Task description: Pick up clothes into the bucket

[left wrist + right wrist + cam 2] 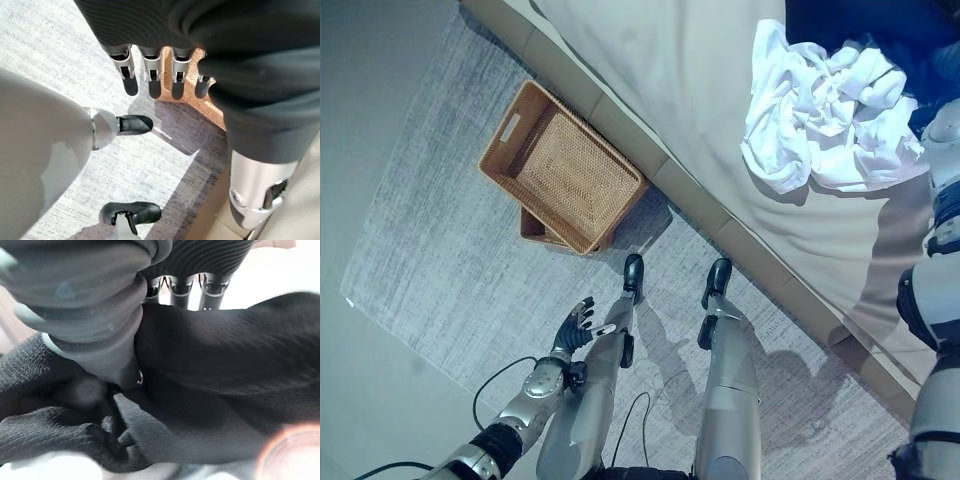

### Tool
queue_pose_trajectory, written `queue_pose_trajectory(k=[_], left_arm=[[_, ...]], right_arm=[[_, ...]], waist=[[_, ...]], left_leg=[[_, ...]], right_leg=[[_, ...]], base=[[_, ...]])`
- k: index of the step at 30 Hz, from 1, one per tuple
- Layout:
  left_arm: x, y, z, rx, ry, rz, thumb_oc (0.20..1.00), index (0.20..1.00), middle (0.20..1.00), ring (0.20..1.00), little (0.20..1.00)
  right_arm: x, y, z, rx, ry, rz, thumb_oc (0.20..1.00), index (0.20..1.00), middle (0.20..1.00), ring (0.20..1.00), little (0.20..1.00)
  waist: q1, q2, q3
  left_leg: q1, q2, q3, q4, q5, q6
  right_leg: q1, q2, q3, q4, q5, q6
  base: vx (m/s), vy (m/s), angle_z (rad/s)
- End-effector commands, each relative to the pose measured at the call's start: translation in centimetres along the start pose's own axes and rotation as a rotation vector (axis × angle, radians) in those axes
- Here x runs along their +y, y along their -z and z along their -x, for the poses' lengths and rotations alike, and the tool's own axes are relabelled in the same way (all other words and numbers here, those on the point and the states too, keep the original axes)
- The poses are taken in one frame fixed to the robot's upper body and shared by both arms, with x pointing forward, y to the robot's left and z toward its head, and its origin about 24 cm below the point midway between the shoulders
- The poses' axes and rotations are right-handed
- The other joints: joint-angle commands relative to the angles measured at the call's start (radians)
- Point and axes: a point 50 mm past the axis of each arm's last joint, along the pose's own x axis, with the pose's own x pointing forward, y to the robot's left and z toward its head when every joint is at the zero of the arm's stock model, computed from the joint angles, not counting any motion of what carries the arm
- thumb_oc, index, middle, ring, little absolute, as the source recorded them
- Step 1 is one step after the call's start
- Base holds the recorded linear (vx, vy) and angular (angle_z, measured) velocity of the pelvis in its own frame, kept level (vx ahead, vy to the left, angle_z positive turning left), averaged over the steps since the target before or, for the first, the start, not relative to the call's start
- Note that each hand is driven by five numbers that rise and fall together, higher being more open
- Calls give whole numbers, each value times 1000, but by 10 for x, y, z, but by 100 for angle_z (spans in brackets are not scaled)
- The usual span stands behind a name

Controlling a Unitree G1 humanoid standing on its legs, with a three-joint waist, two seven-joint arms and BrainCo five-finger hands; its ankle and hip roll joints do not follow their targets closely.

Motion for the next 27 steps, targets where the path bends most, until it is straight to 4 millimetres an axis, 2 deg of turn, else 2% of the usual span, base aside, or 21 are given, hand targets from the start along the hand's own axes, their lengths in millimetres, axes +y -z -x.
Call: queue_pose_trajectory(k=[1,3,4,5,6,7,8,10,13,15,17,21,22,24,27], left_arm=[[9,11,3,36,-31,-34,1000,1000,1000,1000,1000],[12,12,3,37,-40,-41,1000,1000,1000,1000,1000],[18,15,4,49,-51,-67,1000,1000,1000,1000,1000],[18,15,4,49,-51,-67,1000,1000,1000,1000,1000],[24,16,5,54,-69,-82,1000,1000,1000,1000,1000],[28,18,5,62,-77,-98,1000,1000,1000,1000,1000],[28,18,6,63,-77,-98,1000,1000,1000,1000,1000],[40,26,11,87,-101,-118,1000,1000,1000,1000,1000],[45,32,16,114,-110,-129,1000,1000,1000,1000,1000],[53,42,24,144,-118,-151,1000,1000,1000,1000,1000],[54,44,27,154,-115,-152,1000,1000,1000,1000,1000],[61,50,35,170,-106,-166,1000,1000,1000,1000,1000],[61,50,36,171,-107,-167,1000,1000,1000,1000,1000],[63,52,40,171,-93,-170,1000,1000,1000,1000,1000],[65,49,43,155,-81,-165,1000,1000,1000,1000,1000]], right_arm=[[-47,-40,-13,-167,181,-120,200,200,200,200,200],[-50,-47,-13,-192,198,-140,200,200,200,200,200],[-61,-60,-14,-242,246,-164,200,200,200,200,200],[-61,-60,-14,-242,245,-164,200,200,200,200,200],[-72,-71,-14,-290,289,-184,200,200,200,200,200],[-79,-74,-14,-300,321,-190,200,200,200,200,200],[-79,-74,-14,-300,320,-190,200,200,200,200,200],[-91,-86,-12,-359,366,-204,200,200,200,200,200],[-98,-87,-11,-370,397,-214,200,200,200,200,200],[-104,-91,-9,-398,417,-213,200,200,200,200,200],[-102,-91,-9,-400,411,-207,200,200,200,200,200],[-104,-103,-4,-461,404,-221,200,200,200,200,200],[-103,-102,-4,-461,404,-222,200,200,200,200,200],[-102,-108,-1,-502,389,-234,200,200,200,200,200],[-98,-110,2,-524,371,-237,200,200,200,200,200]], waist=[[-7,-48,-5],[-10,-54,-5],[-14,-71,-5],[-14,-70,-5],[-19,-85,-5],[-21,-94,-7],[-21,-94,-5],[-28,-113,-51],[-34,-125,-85],[-37,-140,-142],[-38,-145,-160],[-46,-160,-249],[-46,-160,-249],[-50,-169,-304],[-49,-177,-337]], left_leg=[[108,27,-18,43,-82,-27],[123,29,-15,43,-84,-28],[163,28,-10,44,-89,-30],[164,29,-10,43,-89,-30],[204,31,-6,41,-93,-31],[231,31,-3,37,-95,-32],[235,32,-3,35,-95,-32],[292,34,8,15,-98,-32],[331,33,14,1,-98,-29],[395,34,27,-9,-116,-25],[410,30,30,-10,-116,-23],[484,29,49,-1,-150,-20],[485,30,49,-1,-151,-20],[526,33,62,3,-168,-20],[559,38,76,-4,-177,-20]], right_leg=[[141,6,-11,-31,-38,56],[162,9,-12,-42,-35,56],[218,13,-13,-72,-23,56],[221,14,-14,-75,-22,56],[273,19,-14,-106,-9,58],[312,22,-15,-129,0,61],[317,23,-16,-132,1,61],[391,37,-14,-187,20,65],[447,43,-14,-228,35,68],[526,53,-9,-263,33,71],[549,55,-9,-280,42,73],[649,68,1,-333,39,75],[651,68,1,-334,39,75],[701,78,7,-372,42,76],[735,84,16,-397,47,78]], base=[[0,0,0],[-34,6,0],[-36,4,-3],[-49,-11,-5],[-25,-17,-6],[-24,-17,-7],[30,3,-7],[52,28,-6],[74,48,-18],[129,42,-9],[81,29,-6],[92,48,-14],[87,21,-13],[102,24,-15],[79,19,-11]])
